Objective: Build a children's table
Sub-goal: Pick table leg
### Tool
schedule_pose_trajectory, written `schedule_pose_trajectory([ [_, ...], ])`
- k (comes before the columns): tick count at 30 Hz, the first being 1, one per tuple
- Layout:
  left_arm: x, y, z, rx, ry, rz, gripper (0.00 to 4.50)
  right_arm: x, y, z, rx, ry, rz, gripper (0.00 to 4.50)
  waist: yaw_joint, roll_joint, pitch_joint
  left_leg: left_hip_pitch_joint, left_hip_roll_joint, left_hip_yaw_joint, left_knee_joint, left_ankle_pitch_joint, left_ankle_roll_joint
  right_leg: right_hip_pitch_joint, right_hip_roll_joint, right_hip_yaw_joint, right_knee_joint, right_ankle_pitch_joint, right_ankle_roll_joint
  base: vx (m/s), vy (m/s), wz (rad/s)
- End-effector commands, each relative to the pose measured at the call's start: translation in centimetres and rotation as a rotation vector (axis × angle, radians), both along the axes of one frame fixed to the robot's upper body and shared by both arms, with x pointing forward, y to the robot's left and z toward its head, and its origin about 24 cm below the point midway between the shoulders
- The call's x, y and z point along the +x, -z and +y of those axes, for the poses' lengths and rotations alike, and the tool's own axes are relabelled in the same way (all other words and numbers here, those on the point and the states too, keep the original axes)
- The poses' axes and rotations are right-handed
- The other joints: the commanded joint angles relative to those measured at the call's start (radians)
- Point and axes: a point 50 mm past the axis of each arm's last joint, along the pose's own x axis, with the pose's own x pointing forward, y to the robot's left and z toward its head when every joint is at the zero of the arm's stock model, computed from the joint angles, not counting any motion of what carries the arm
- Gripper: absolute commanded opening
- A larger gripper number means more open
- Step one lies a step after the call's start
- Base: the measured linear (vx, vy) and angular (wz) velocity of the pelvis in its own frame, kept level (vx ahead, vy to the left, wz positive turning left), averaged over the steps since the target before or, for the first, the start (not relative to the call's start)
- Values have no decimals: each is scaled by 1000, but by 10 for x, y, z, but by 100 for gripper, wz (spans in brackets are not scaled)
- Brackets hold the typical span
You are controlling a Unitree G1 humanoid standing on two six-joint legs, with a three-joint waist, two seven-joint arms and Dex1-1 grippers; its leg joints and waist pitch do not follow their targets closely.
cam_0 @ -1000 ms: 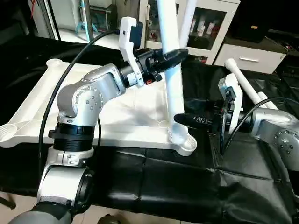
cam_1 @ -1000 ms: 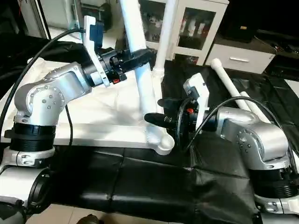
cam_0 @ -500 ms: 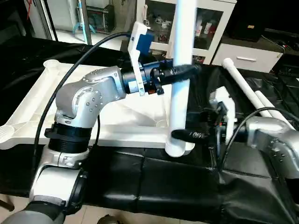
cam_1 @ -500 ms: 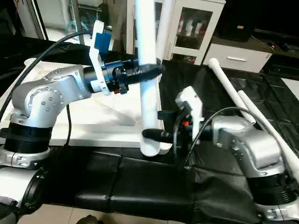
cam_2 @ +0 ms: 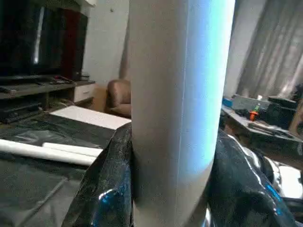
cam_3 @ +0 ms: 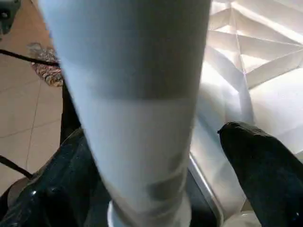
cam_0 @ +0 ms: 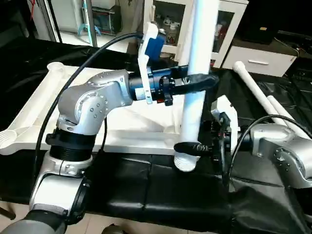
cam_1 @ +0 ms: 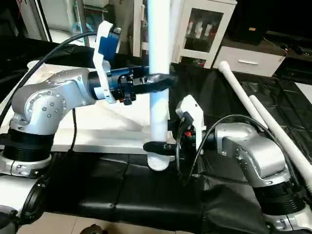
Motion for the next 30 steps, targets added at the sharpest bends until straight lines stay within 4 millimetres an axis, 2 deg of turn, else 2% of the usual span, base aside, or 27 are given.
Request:
schedule_pose_trajectory([
  [1,-5,-4,-6,14,45,-25,172,-1,-5,0,-11,-20,-37,399,0,5,-75,11,22,-3,-69,-144,-28,57,-49,40,-62,-162,-186,0,0,0],
  [2,-5,-3,-6,19,48,-26,172,-2,-6,0,-12,-24,-38,383,1,4,-75,11,21,-3,-69,-146,-27,58,-49,41,-62,-164,-186,0,0,0],
  [4,-6,-2,-6,27,55,-27,172,-2,-6,0,-12,-29,-39,379,1,1,-74,9,21,-3,-69,-150,-25,59,-49,41,-63,-174,-182,0,0,0],
  [7,-7,-1,-6,34,59,-27,172,-3,-6,1,-14,-43,-41,342,0,3,-74,10,22,-4,-69,-155,-28,57,-49,40,-64,-190,-176,0,0,0],
  [8,-7,-2,-7,32,58,-25,172,-3,-6,1,-16,-46,-41,342,0,3,-74,10,22,-4,-69,-155,-28,58,-49,40,-64,-190,-176,0,0,0],
  [10,-6,-2,-7,30,58,-25,172,-4,-5,1,-19,-60,-35,309,0,2,-75,9,22,-4,-69,-147,-27,58,-49,40,-62,-176,-179,0,0,0],
  [13,-6,-2,-7,33,59,-28,172,-6,-3,1,-28,-76,-25,295,1,0,-75,9,22,-4,-68,-141,-23,58,-49,40,-61,-169,-183,0,0,0],
  [15,-7,-2,-7,35,61,-29,172,-7,-1,1,-37,-81,-22,266,1,-1,-75,9,22,-3,-67,-139,-23,58,-49,41,-62,-171,-182,0,0,0],
  [17,-7,-2,-7,38,64,-31,172,-7,0,0,-43,-86,-19,258,1,2,-75,10,22,-4,-68,-137,-22,58,-49,41,-61,-171,-182,0,0,0],
  [19,-7,-2,-7,40,66,-33,172,-7,0,0,-50,-94,-16,246,1,1,-75,9,22,-4,-68,-142,-22,58,-49,41,-62,-176,-181,0,0,0],
  [20,-7,-2,-8,39,67,-33,172,-8,1,0,-54,-98,-15,223,1,-1,-74,9,22,-4,-68,-142,-22,58,-49,41,-62,-180,-179,0,0,0],
  [23,-8,-3,-8,38,74,-35,172,-9,2,-1,-68,-104,-12,214,2,0,-74,8,22,-4,-68,-142,-22,58,-49,41,-62,-183,-177,0,0,0],
  [24,-8,-3,-8,38,75,-35,172,-9,3,-1,-69,-104,-12,197,1,-1,-74,9,22,-4,-67,-143,-22,58,-49,41,-63,-186,-176,0,0,0],
  [26,-8,-3,-9,38,78,-37,172,-8,3,-1,-70,-106,-13,189,1,-1,-74,9,22,-4,-67,-144,-21,57,-50,41,-63,-191,-176,0,0,0],
  [27,-9,-3,-10,36,81,-36,172,-7,3,0,-72,-94,-19,241,1,0,-74,9,22,-4,-67,-145,-21,57,-50,41,-63,-192,-177,0,0,0],
  [30,-9,-3,-10,39,84,-40,172,-6,3,0,-79,-90,-25,257,1,1,-75,9,22,-4,-67,-142,-22,57,-49,41,-63,-190,-177,0,0,0],
])
